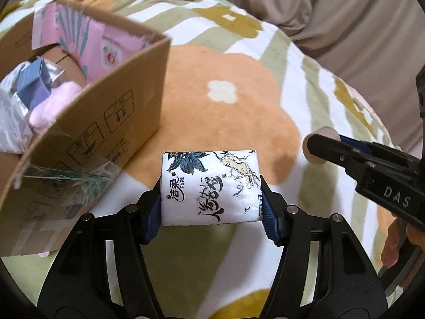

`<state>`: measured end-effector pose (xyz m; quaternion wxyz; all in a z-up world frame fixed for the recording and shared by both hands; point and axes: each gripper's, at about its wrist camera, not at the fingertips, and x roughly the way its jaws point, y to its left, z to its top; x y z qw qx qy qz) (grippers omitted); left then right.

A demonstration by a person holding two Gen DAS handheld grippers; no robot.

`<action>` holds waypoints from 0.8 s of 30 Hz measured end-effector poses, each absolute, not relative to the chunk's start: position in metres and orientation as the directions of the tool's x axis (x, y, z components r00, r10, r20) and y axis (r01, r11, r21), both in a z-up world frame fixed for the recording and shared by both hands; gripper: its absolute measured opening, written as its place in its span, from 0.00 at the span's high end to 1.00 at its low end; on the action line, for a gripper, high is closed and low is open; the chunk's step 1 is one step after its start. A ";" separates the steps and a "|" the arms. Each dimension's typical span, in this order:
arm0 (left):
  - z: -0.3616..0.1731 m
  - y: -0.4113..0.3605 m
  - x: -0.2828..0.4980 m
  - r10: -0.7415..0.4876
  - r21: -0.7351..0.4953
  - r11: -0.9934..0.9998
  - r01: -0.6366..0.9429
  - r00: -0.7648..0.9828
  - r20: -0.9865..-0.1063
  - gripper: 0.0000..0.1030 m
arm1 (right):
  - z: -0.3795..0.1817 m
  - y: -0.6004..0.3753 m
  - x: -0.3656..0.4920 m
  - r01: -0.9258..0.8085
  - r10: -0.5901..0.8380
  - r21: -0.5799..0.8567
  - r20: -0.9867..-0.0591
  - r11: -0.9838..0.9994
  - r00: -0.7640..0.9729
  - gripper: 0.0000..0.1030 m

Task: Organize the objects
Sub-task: 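Carry the tissue pack and tan roll into the cardboard box and release both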

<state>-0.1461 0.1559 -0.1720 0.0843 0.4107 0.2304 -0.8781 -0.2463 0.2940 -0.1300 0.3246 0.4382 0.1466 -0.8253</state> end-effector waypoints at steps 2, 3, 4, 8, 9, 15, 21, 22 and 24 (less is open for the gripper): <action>-0.163 0.159 -0.143 0.062 -0.348 -0.884 0.313 -0.658 -0.750 0.43 | -0.120 0.296 -0.242 0.656 -0.403 0.037 -0.814 -0.754 -0.417 0.73; -0.158 0.160 -0.141 0.072 -0.353 -0.886 0.299 -0.664 -0.744 0.43 | -0.114 0.297 -0.239 0.651 -0.401 0.035 -0.812 -0.759 -0.424 0.73; -0.150 0.162 -0.139 0.085 -0.358 -0.891 0.279 -0.672 -0.735 0.43 | -0.109 0.298 -0.237 0.647 -0.398 0.031 -0.810 -0.762 -0.430 0.73; -0.118 0.166 -0.134 0.119 -0.375 -0.901 0.220 -0.705 -0.700 0.43 | -0.083 0.300 -0.225 0.631 -0.392 0.020 -0.798 -0.776 -0.457 0.73; -0.109 0.165 -0.131 0.126 -0.377 -0.903 0.205 -0.714 -0.689 0.43 | -0.076 0.300 -0.221 0.627 -0.390 0.016 -0.795 -0.779 -0.464 0.73; -0.055 0.148 -0.125 0.147 -0.364 -0.923 0.129 -0.755 -0.639 0.43 | -0.038 0.289 -0.201 0.614 -0.401 0.017 -0.772 -0.789 -0.494 0.73; -0.015 0.107 -0.118 0.162 -0.346 -0.934 0.087 -0.761 -0.628 0.43 | -0.009 0.258 -0.183 0.618 -0.428 0.035 -0.752 -0.785 -0.501 0.73; -0.010 0.097 -0.116 0.162 -0.345 -0.935 0.084 -0.763 -0.626 0.43 | -0.006 0.253 -0.181 0.621 -0.429 0.033 -0.752 -0.783 -0.501 0.73; -0.003 0.080 -0.113 0.169 -0.349 -0.934 0.079 -0.762 -0.625 0.43 | 0.002 0.237 -0.176 0.630 -0.432 0.028 -0.751 -0.776 -0.500 0.73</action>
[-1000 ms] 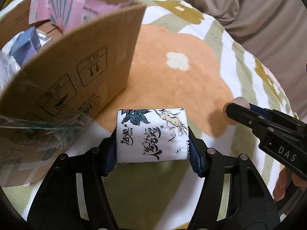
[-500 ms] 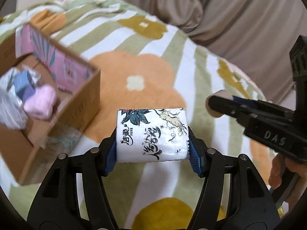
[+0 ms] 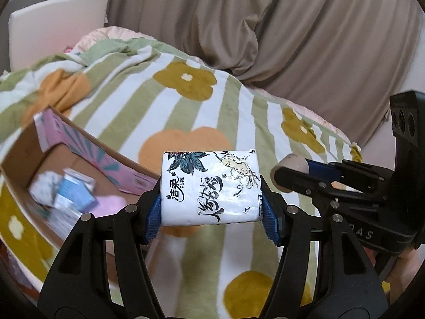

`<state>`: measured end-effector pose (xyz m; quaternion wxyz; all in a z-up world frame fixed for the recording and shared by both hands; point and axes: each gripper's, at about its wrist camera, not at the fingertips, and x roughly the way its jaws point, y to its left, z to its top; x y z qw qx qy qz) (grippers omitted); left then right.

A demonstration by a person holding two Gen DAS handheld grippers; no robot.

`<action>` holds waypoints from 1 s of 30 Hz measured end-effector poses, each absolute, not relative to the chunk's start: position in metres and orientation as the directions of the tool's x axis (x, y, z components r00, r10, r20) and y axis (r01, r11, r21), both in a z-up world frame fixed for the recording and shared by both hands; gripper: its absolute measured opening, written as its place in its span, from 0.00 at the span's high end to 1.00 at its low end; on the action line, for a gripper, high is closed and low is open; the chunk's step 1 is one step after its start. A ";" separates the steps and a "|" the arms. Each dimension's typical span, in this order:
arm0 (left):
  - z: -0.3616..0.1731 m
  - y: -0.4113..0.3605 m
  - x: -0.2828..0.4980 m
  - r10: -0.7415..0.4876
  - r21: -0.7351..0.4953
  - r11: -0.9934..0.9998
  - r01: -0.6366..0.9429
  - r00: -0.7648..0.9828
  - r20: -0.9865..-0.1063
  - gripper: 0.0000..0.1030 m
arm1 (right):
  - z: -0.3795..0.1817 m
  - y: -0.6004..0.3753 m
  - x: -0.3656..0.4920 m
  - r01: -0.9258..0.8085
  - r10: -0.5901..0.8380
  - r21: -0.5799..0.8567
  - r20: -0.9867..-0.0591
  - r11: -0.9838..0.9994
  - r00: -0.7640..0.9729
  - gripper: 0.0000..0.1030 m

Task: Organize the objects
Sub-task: 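Carry the tissue pack and tan roll into the cardboard box and release both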

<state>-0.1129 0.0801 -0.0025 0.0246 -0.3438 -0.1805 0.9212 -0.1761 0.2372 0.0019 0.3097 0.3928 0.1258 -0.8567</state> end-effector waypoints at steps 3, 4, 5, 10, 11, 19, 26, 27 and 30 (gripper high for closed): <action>0.008 0.049 -0.110 0.165 -0.349 -0.934 0.083 -0.764 -0.624 0.43 | 0.012 0.213 -0.170 0.645 -0.449 0.038 -0.748 -0.764 -0.489 0.73; 0.011 0.037 -0.108 0.161 -0.346 -0.934 0.085 -0.765 -0.623 0.43 | 0.016 0.202 -0.167 0.650 -0.453 0.036 -0.747 -0.759 -0.487 0.73; 0.013 0.027 -0.107 0.156 -0.343 -0.935 0.090 -0.766 -0.623 0.43 | 0.018 0.195 -0.166 0.655 -0.455 0.034 -0.746 -0.755 -0.486 0.73; 0.023 -0.028 -0.101 0.122 -0.308 -0.946 0.104 -0.764 -0.633 0.43 | 0.022 0.152 -0.156 0.674 -0.466 0.039 -0.751 -0.738 -0.467 0.73; 0.023 -0.036 -0.101 0.118 -0.297 -0.949 0.102 -0.761 -0.638 0.43 | 0.022 0.145 -0.155 0.676 -0.468 0.041 -0.753 -0.736 -0.463 0.73; 0.022 -0.090 -0.098 0.080 -0.182 -0.981 0.061 -0.730 -0.678 0.43 | 0.002 0.088 -0.149 0.684 -0.465 0.068 -0.782 -0.726 -0.416 0.73; -0.001 -0.112 -0.105 0.079 -0.131 -0.991 0.023 -0.690 -0.720 0.43 | -0.028 0.053 -0.150 0.688 -0.443 0.078 -0.815 -0.721 -0.373 0.73; -0.006 -0.115 -0.107 0.081 -0.128 -0.992 0.019 -0.684 -0.725 0.43 | -0.032 0.050 -0.150 0.688 -0.440 0.079 -0.819 -0.721 -0.367 0.73; -0.024 -0.123 -0.111 0.086 -0.127 -0.992 0.013 -0.663 -0.744 0.43 | -0.047 0.039 -0.153 0.688 -0.429 0.084 -0.833 -0.721 -0.349 0.73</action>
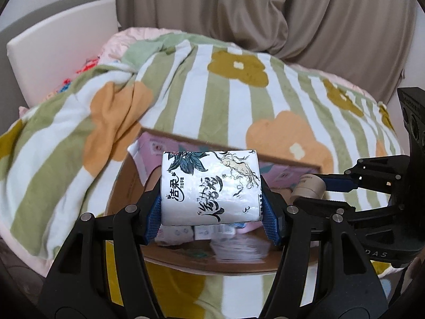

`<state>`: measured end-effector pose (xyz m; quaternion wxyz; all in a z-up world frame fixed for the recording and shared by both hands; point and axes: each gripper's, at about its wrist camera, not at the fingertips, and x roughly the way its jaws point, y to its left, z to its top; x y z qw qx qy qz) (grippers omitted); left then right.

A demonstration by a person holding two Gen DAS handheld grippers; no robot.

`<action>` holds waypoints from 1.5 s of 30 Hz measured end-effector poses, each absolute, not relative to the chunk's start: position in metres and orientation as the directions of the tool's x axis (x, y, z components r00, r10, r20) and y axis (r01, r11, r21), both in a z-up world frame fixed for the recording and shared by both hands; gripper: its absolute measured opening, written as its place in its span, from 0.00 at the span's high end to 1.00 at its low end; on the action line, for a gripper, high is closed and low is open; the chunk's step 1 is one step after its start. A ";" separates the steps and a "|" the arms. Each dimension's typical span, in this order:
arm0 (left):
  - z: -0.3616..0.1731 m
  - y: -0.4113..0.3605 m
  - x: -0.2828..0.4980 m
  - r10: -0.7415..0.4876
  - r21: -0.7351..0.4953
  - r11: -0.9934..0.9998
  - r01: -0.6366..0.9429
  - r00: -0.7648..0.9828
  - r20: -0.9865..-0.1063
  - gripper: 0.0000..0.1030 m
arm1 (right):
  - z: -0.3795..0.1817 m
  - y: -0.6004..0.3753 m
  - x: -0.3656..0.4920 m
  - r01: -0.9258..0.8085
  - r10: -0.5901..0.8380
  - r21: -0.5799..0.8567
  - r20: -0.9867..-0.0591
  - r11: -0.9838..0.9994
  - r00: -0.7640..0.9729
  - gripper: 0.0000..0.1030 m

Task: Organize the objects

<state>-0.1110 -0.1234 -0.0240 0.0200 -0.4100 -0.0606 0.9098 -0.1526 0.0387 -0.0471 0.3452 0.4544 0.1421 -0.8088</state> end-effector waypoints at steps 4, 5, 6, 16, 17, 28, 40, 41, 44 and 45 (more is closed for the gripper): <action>-0.052 -0.138 -0.116 0.088 -0.134 -0.991 0.025 -0.631 -0.771 0.43 | -0.068 0.030 -0.156 0.685 -0.409 0.084 -0.852 -0.723 -0.327 0.73; -0.060 -0.141 -0.118 0.086 -0.133 -0.991 0.030 -0.622 -0.778 0.43 | -0.074 0.028 -0.157 0.684 -0.405 0.086 -0.856 -0.724 -0.321 0.73; -0.064 -0.144 -0.119 0.085 -0.133 -0.991 0.032 -0.617 -0.783 0.43 | -0.079 0.027 -0.159 0.682 -0.397 0.083 -0.861 -0.726 -0.318 0.73; -0.098 -0.158 -0.136 0.086 -0.131 -0.991 0.037 -0.574 -0.814 0.43 | -0.102 0.026 -0.174 0.672 -0.352 0.061 -0.884 -0.738 -0.307 0.73; -0.098 -0.158 -0.137 0.084 -0.128 -0.991 0.036 -0.572 -0.816 0.43 | -0.103 0.026 -0.175 0.671 -0.350 0.060 -0.885 -0.739 -0.306 0.73; -0.093 -0.146 -0.154 0.000 -0.015 -1.000 0.021 -0.567 -0.824 0.00 | -0.107 0.022 -0.179 0.652 -0.297 0.009 -0.895 -0.758 -0.333 0.57; -0.086 -0.144 -0.149 0.012 -0.020 -1.000 0.008 -0.586 -0.810 0.00 | -0.127 0.022 -0.168 0.658 -0.322 0.070 -0.907 -0.750 -0.271 0.01; -0.085 -0.143 -0.148 0.011 -0.018 -1.000 0.006 -0.588 -0.809 0.00 | -0.128 0.023 -0.169 0.653 -0.328 0.085 -0.908 -0.752 -0.260 0.01; -0.080 -0.138 -0.144 0.014 -0.020 -1.000 0.003 -0.593 -0.805 0.00 | -0.123 0.024 -0.164 0.644 -0.318 0.059 -0.901 -0.763 -0.294 0.01; -0.077 -0.136 -0.143 0.017 -0.021 -1.000 0.001 -0.598 -0.802 0.00 | -0.119 0.025 -0.162 0.641 -0.315 0.049 -0.898 -0.766 -0.307 0.01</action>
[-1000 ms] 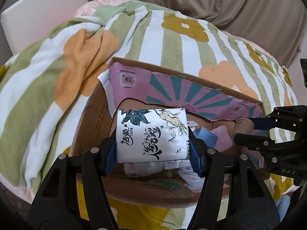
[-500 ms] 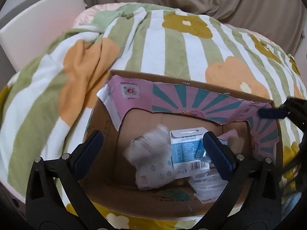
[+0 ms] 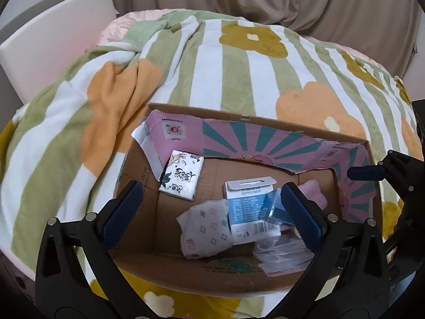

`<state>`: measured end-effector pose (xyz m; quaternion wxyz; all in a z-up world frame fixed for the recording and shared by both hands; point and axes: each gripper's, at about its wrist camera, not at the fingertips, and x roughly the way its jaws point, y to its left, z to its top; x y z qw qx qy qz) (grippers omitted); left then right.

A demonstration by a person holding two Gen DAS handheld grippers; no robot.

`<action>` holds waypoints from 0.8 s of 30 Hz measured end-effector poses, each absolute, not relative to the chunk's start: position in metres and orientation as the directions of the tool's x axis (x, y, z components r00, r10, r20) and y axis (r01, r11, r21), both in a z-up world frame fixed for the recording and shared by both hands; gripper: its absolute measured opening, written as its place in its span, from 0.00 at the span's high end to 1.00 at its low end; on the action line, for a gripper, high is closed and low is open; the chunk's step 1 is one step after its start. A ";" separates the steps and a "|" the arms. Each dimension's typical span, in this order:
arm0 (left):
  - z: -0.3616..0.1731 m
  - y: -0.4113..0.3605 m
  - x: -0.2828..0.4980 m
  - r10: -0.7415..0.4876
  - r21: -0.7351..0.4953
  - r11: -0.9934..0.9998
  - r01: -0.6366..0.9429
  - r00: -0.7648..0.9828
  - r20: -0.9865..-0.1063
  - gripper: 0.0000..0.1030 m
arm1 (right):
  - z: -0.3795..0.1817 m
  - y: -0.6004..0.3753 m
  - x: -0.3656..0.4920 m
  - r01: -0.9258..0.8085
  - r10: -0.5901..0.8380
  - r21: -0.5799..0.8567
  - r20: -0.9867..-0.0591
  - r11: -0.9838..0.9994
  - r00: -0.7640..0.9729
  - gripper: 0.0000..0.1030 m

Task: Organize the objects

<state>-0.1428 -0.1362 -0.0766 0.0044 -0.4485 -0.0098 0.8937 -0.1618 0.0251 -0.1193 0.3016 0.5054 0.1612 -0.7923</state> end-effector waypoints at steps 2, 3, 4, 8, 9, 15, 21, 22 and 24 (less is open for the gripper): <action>-0.070 -0.133 -0.141 0.020 -0.022 -1.000 -0.004 -0.605 -0.796 0.00 | -0.113 0.029 -0.158 0.629 -0.318 0.047 -0.891 -0.776 -0.326 0.01; -0.065 -0.129 -0.139 0.022 -0.022 -1.000 -0.007 -0.612 -0.791 0.00 | -0.108 0.032 -0.155 0.618 -0.317 0.044 -0.886 -0.785 -0.339 0.01; -0.060 -0.126 -0.137 0.026 -0.025 -1.000 -0.010 -0.619 -0.785 0.00 | -0.101 0.037 -0.152 0.601 -0.311 0.036 -0.879 -0.798 -0.361 0.01; -0.037 -0.108 -0.128 0.050 -0.039 -0.999 -0.032 -0.654 -0.755 0.00 | -0.076 0.057 -0.142 0.533 -0.286 0.012 -0.854 -0.846 -0.434 0.01; -0.030 -0.102 -0.125 0.057 -0.039 -0.998 -0.041 -0.663 -0.747 0.00 | -0.069 0.065 -0.140 0.506 -0.284 0.019 -0.846 -0.862 -0.452 0.01; 0.006 -0.060 -0.107 0.099 -0.031 -0.994 -0.106 -0.717 -0.690 0.00 | -0.028 0.127 -0.124 0.310 -0.255 0.090 -0.798 -0.946 -0.546 0.01; 0.025 -0.022 -0.089 0.127 -0.023 -0.989 -0.147 -0.752 -0.647 0.00 | -0.002 0.186 -0.096 0.142 -0.152 0.079 -0.757 -0.987 -0.636 0.00; 0.026 -0.017 -0.086 0.132 -0.024 -0.988 -0.152 -0.756 -0.641 0.00 | 0.000 0.194 -0.091 0.123 -0.135 0.072 -0.750 -0.990 -0.647 0.00; 0.027 -0.008 -0.081 0.140 -0.029 -0.987 -0.158 -0.762 -0.633 0.00 | 0.004 0.211 -0.080 0.075 -0.088 0.051 -0.732 -0.996 -0.676 0.00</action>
